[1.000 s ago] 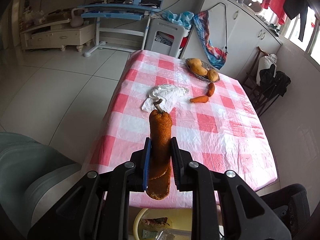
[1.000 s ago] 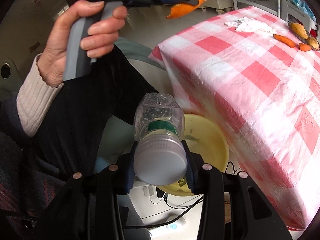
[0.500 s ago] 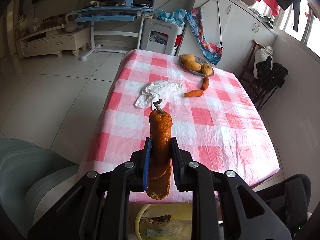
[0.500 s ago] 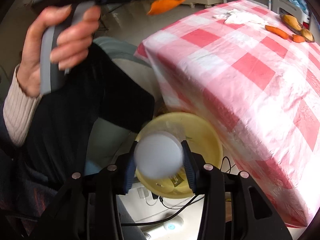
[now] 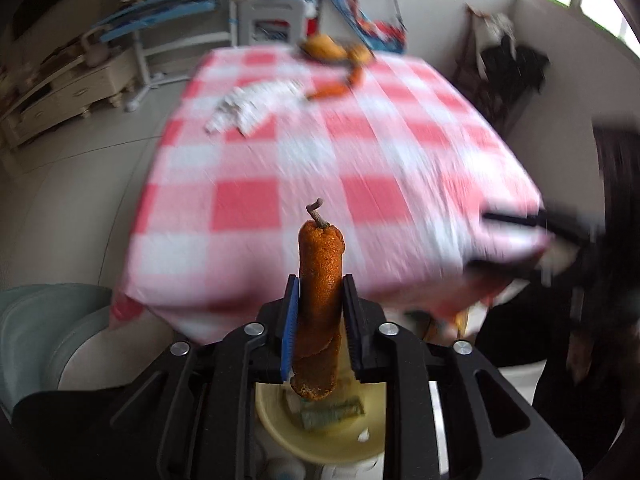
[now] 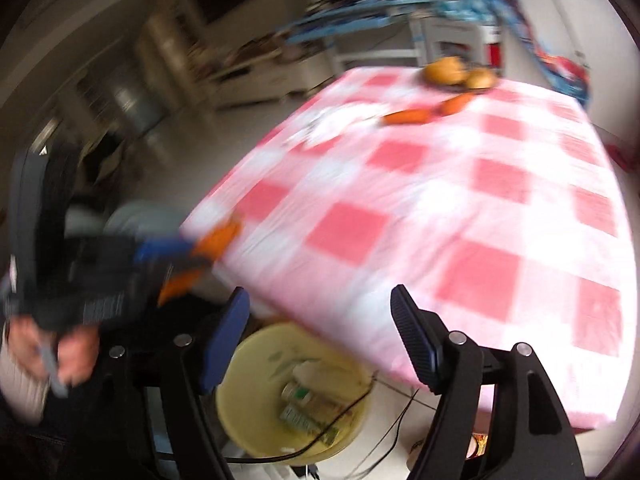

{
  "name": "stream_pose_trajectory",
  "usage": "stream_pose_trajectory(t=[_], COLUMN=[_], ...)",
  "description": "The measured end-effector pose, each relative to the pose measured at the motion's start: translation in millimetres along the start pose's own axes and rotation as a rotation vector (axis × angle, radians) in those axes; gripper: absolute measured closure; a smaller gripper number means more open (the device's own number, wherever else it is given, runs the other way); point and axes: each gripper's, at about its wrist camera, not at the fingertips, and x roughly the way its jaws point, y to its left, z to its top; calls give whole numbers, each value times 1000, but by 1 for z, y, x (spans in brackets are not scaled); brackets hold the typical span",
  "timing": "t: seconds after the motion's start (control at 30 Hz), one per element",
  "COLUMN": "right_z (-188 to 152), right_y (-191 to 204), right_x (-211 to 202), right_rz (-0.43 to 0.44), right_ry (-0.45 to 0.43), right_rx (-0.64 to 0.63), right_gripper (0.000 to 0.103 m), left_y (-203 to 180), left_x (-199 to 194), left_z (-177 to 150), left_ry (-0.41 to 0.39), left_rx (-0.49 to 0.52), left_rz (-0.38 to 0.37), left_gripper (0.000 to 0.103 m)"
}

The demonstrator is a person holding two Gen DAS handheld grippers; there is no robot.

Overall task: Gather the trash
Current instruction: 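Open the left tool over the yellow basin to drop the carrot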

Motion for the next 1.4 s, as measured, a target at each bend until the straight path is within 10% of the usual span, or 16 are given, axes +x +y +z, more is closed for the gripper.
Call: stream_pose_trajectory(t=[0.23, 1.4], right_z=[0, 0], right_y=[-17, 5], right_x=[-6, 14], right_rz=[-111, -204], right_ry=[-46, 1], right_rx=[72, -60], right_gripper=[29, 27], left_y=[-9, 51], left_x=[-9, -16], left_z=[-5, 35], left_ry=[-43, -149], left_rx=[40, -229], left_rz=[51, 46], left_gripper=[41, 33])
